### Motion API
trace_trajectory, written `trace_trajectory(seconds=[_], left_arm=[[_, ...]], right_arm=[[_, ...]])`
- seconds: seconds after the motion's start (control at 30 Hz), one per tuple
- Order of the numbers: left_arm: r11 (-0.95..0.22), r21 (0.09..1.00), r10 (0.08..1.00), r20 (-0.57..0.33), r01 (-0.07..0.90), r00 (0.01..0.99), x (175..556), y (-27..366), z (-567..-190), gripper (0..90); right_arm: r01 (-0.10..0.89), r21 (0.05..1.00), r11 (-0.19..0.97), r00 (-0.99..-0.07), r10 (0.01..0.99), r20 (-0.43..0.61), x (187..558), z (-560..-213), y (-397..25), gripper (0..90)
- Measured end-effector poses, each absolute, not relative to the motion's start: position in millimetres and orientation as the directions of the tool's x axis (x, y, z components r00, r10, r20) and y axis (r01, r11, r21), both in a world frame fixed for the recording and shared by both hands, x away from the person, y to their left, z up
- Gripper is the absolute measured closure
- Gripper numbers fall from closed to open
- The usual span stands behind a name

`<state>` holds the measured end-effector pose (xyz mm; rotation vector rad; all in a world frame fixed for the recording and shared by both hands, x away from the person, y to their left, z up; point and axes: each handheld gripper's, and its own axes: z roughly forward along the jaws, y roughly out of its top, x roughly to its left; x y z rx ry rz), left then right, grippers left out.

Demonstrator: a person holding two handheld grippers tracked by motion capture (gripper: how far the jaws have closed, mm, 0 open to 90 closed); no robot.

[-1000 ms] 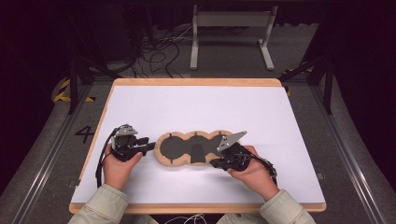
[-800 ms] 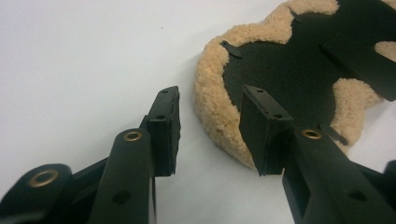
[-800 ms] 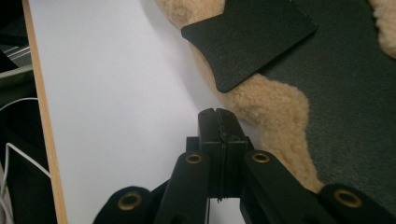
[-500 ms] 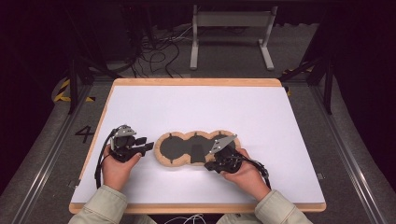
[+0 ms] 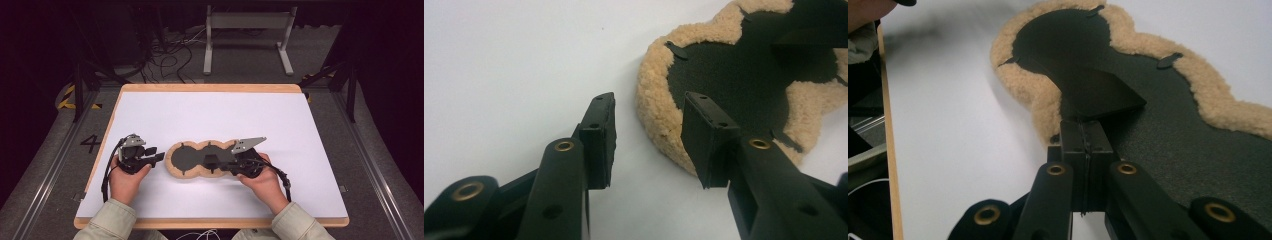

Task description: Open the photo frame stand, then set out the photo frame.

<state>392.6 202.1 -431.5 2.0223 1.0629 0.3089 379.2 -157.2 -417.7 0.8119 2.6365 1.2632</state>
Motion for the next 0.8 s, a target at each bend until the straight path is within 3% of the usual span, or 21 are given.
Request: trace_trajectory(seconds=[0.4, 0.8], left_arm=[[-0.302, 0.762, 0.763, -0.167, 0.573, 0.624, 394.3, 200.4, -427.7, 57.5], [-0.299, 0.764, 0.747, -0.185, 0.572, 0.638, 387.6, 200.3, -420.5, 61.1]], right_arm=[[0.401, 0.760, 0.512, -0.815, 0.579, 0.040, 373.2, -393.5, -189.3, 90.0], [0.433, 0.771, 0.466, -0.752, 0.659, 0.024, 378.7, -380.6, -222.8, 90.0]])
